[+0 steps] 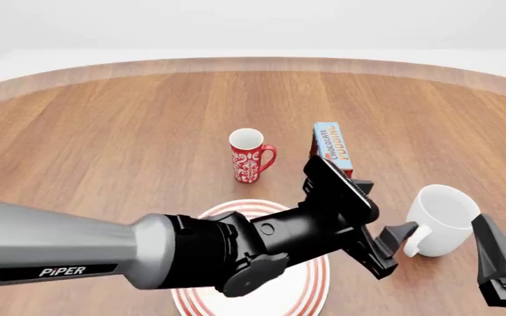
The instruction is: Pick up the white mug and put it on the plate, and put the chocolate pudding to the right of the plate.
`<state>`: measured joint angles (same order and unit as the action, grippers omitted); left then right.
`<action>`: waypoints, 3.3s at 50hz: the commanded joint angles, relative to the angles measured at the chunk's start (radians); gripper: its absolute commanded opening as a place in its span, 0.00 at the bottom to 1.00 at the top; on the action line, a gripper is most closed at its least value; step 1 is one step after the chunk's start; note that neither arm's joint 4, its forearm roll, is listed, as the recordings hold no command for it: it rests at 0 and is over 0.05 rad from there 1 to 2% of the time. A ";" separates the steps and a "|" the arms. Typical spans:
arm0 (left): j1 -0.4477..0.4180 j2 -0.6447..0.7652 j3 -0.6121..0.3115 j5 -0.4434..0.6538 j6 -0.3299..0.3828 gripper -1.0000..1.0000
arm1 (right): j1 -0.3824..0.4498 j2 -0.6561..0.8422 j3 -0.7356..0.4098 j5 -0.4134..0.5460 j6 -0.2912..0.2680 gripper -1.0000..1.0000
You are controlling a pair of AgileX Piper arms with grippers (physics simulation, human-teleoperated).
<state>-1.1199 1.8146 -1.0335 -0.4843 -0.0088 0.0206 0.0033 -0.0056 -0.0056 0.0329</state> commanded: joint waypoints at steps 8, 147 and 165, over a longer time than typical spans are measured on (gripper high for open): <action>0.014 0.088 -0.081 0.017 -0.011 1.00 | 0.002 -0.001 0.001 0.001 0.003 1.00; -0.008 0.525 -0.483 0.183 -0.081 1.00 | 0.007 0.002 0.000 0.001 0.021 1.00; -0.025 0.522 -0.473 0.178 -0.071 1.00 | 0.007 -0.002 -0.001 0.005 0.023 1.00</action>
<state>-1.1346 2.3414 -1.5156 -0.3037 -0.0849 0.0275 0.0021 -0.0063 -0.0020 0.0552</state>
